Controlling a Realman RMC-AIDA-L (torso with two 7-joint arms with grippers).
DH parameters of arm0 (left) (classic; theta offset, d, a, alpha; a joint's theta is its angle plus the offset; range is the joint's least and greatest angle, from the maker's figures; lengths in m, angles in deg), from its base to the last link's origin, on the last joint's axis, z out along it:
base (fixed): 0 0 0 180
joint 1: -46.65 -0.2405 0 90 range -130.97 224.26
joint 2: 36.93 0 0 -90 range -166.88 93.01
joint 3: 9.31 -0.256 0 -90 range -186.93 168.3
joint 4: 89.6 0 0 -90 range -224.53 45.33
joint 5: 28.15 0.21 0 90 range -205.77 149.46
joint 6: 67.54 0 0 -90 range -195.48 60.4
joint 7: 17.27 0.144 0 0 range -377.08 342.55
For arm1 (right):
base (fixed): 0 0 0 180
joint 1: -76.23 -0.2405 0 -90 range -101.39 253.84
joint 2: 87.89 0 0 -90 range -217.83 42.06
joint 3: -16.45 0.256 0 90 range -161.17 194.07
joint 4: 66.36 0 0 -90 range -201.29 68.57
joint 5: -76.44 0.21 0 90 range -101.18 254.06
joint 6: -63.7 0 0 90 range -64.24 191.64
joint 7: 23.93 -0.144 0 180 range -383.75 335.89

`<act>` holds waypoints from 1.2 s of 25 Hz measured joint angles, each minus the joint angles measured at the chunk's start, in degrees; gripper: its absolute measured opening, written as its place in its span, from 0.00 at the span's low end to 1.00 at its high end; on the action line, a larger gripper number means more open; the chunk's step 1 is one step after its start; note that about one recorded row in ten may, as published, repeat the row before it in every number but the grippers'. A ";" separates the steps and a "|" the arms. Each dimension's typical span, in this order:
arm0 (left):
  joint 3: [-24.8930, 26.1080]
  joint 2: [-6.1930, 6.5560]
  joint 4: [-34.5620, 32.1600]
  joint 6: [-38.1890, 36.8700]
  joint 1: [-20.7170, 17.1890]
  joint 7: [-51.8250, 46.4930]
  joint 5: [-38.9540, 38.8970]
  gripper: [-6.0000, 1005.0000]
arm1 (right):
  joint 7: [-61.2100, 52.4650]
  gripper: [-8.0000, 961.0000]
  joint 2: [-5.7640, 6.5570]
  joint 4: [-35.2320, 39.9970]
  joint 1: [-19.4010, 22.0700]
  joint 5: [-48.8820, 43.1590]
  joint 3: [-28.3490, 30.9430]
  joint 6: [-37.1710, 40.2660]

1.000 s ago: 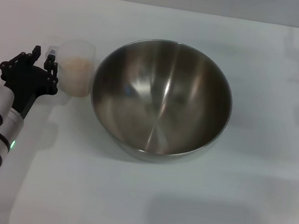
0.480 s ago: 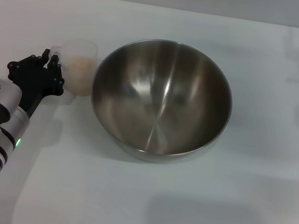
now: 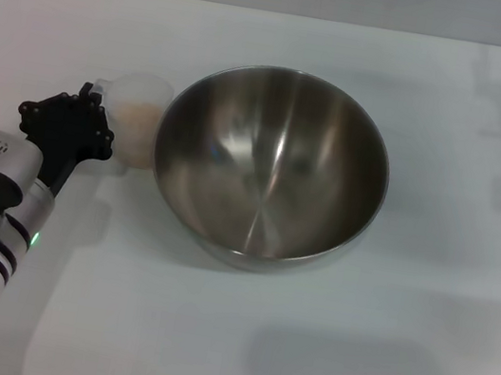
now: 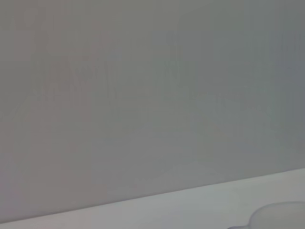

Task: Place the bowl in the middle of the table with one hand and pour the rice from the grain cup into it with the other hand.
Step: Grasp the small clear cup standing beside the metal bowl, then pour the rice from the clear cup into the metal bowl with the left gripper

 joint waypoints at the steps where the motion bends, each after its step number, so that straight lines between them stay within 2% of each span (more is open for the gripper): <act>1: 0.00 0.00 0.00 0.00 0.00 0.00 0.00 0.05 | 0.00 0.63 0.00 0.00 0.00 0.00 0.00 0.00; 7: -0.12 0.00 -0.09 -2.14 0.00 0.17 0.05 0.03 | 0.01 0.63 0.00 0.07 0.00 0.00 0.00 -0.16; 13: -0.12 0.01 -1.07 -8.92 0.52 1.12 0.41 0.04 | 0.30 0.63 0.00 0.07 0.00 0.01 0.00 -0.21; 18: -0.06 0.08 -1.23 -17.46 1.26 8.83 2.09 0.04 | 0.43 0.63 0.00 -0.24 0.00 0.01 0.00 -0.21; 22: -0.02 0.08 -1.07 -19.56 1.35 12.02 3.91 0.04 | 0.45 0.63 0.00 -0.35 0.00 0.07 0.00 -0.21; 25: -0.03 0.04 0.21 -23.88 1.50 29.76 14.45 0.04 | 0.47 0.63 0.00 -0.38 0.00 0.14 0.00 -0.21; 30: -0.50 0.03 1.49 -23.03 1.70 43.89 20.86 0.04 | 0.50 0.63 0.00 -0.38 0.00 0.13 0.00 -0.21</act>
